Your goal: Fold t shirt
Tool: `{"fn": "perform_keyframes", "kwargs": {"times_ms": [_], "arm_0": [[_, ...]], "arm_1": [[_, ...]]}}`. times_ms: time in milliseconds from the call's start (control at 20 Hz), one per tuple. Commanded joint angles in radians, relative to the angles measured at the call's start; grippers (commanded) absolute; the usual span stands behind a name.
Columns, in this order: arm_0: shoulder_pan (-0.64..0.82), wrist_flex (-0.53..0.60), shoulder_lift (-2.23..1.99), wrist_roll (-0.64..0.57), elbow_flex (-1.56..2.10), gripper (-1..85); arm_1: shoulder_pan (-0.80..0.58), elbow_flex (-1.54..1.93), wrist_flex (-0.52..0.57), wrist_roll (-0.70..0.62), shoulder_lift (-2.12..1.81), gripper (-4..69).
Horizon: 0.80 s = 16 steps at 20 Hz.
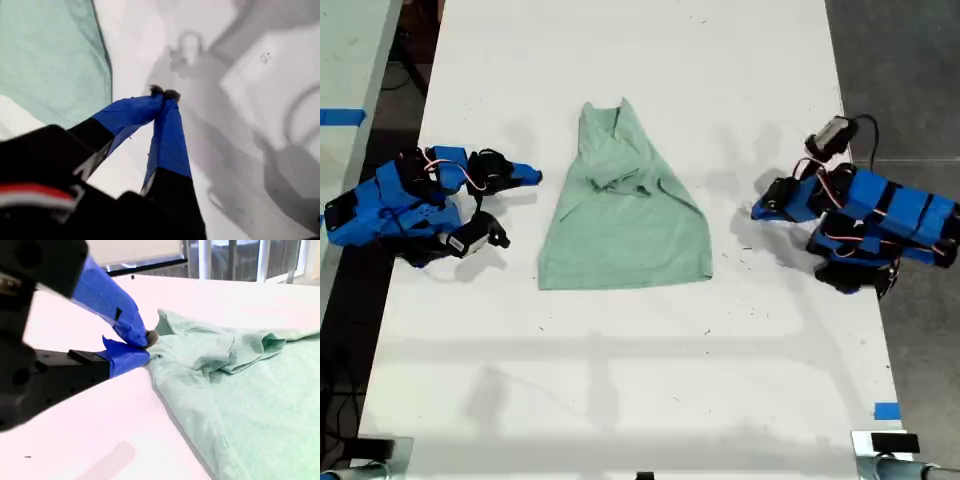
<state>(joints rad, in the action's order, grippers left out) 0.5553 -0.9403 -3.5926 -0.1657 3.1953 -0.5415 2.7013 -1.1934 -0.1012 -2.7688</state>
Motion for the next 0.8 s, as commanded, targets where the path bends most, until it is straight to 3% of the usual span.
{"fn": "perform_keyframes", "kwargs": {"times_ms": [0,300,750], "arm_0": [[0.006,-0.005,-0.009,0.017,-0.005,0.0],[0.006,-0.005,-0.009,0.017,-0.005,0.0],[0.008,-0.005,-0.009,0.017,-0.003,0.0]], "arm_1": [[0.041,-0.267,0.038,-0.008,0.491,-0.6],[0.055,-0.324,0.124,-0.143,0.591,19.3],[0.175,-0.485,0.195,-0.252,0.692,18.0]]}}
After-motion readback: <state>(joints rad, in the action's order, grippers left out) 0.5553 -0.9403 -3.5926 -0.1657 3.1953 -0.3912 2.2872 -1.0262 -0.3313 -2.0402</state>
